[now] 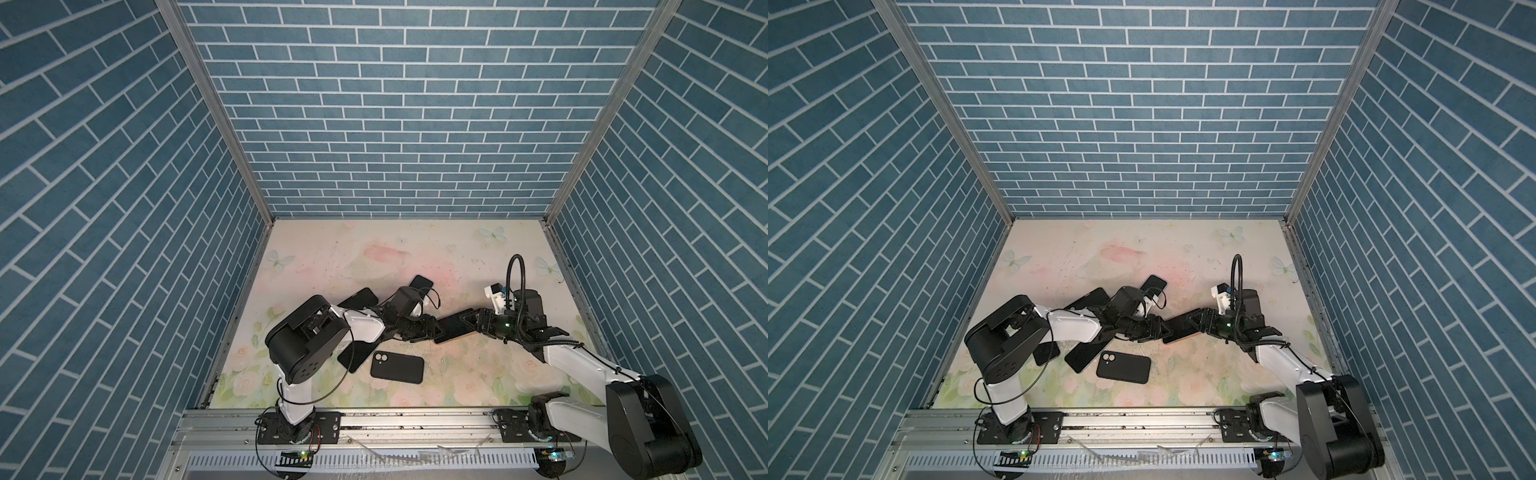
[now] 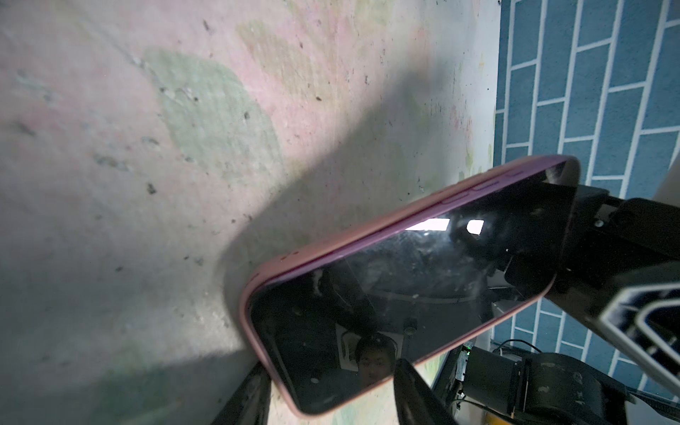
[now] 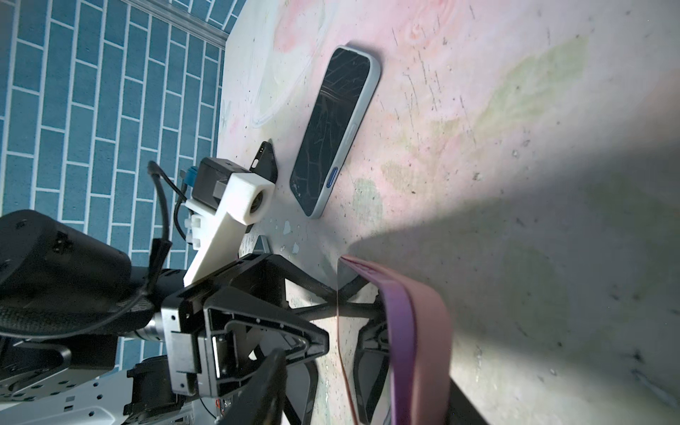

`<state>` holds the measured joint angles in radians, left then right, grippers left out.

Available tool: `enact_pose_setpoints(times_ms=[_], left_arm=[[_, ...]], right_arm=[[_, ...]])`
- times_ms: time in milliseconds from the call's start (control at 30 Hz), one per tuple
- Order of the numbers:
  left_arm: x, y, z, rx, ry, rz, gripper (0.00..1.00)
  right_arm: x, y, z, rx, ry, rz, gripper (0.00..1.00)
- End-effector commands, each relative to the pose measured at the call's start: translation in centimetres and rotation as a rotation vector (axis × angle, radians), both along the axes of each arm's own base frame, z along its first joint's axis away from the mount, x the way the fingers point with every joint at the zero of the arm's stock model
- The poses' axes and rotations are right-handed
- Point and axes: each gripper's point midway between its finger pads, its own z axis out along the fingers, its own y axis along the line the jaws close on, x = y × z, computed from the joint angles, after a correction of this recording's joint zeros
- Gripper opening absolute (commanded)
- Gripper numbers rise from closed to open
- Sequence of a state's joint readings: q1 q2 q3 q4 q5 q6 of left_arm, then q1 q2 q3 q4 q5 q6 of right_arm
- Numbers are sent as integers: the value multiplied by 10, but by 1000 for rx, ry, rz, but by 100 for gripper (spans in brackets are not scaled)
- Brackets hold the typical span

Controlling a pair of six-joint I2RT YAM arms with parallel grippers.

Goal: Put the phone into the phone case
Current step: 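Grip both ends of the cased phone with the left and right grippers, then lift the cased phone off the table with both grippers, tilting it upright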

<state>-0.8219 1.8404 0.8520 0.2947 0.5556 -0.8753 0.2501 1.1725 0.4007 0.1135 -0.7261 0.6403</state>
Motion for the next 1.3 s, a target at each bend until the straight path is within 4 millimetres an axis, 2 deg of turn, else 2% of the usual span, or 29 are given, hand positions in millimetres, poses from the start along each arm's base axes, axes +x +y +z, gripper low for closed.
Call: enact_pose_setpoints(times_ms=[0,200,433,567,667,767,967,1133,1267], left_arm=[[-6,2,-11,16,22,-10,56],[-7,4,-13,19,23,-8,56],[-4,7,-12,14,16,6,56],[4,8,-2,-6,-5,23,60],[14,12,14,-34,-43,41,67],[29,22,38,-70,-98,74,75],[56,50,104,-138,-239,114,93],[57,59,160,-247,-324,50,97],[50,55,191,-343,-357,-15,96]], right_arm=[[9,4,7,31,-2,1,50],[19,2,0,29,9,-43,35],[21,-1,-5,-2,18,-57,23],[20,-2,-3,-29,16,-41,13],[19,-3,9,-43,-11,-27,5],[21,-3,33,-42,-74,-23,0],[26,6,109,47,-225,24,0],[19,24,174,194,-306,146,0],[11,33,209,300,-340,225,0]])
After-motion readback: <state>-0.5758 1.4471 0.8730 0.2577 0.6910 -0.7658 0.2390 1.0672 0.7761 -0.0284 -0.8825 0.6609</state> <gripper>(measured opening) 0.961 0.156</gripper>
